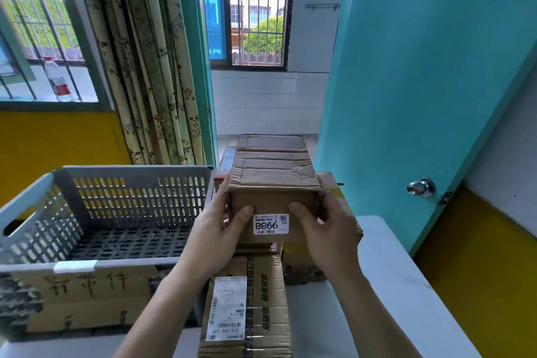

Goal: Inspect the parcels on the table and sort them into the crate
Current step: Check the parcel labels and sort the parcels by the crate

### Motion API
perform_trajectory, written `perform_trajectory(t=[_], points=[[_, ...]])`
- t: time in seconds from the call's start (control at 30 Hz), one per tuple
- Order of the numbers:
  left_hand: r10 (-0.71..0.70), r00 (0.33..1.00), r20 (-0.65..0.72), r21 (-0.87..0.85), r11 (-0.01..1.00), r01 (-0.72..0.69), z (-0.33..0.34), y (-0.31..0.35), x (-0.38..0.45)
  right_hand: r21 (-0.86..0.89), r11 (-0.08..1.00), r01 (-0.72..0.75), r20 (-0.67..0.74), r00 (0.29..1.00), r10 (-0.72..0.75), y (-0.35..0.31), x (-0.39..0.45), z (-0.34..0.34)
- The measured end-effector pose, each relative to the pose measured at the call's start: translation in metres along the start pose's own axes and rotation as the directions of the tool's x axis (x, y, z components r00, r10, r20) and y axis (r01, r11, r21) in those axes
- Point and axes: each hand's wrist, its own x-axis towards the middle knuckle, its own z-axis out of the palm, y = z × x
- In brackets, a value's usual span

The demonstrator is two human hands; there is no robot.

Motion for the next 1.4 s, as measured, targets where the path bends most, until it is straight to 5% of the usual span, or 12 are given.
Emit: perform_trajectory(t=[0.33,0.53,0.77,0.97,1.4], points=[[-0.029,0.997,-0.076,-0.054,0.998,0.025,-0.004,0.009,-0.001,0.119,0.992,-0.033,0.235,0.972,0.004,0.015,0.004,0.003],[0.015,1.000,-0.009,0.031,0.999,-0.015,-0.012,0.001,0.000,0.108,0.993,-0.042,0.151,0.988,0.026,0.005,0.004,0.007],[0.015,0.994,-0.106,0.063,0.998,-0.008,-0.011,-0.001,-0.001,0.028,0.997,-0.070,0.229,0.971,0.062,0.001,0.001,0.010],[0.025,0.998,-0.063,0.076,0.997,-0.020,-0.018,-0.001,-0.006,0.031,0.997,-0.068,0.149,0.987,0.063,0.001,0.000,0.013],[0.020,0.999,-0.045,0.057,0.998,-0.018,-0.032,-0.008,-0.002,0.028,0.999,-0.032,0.206,0.978,0.025,-0.009,-0.009,0.021]])
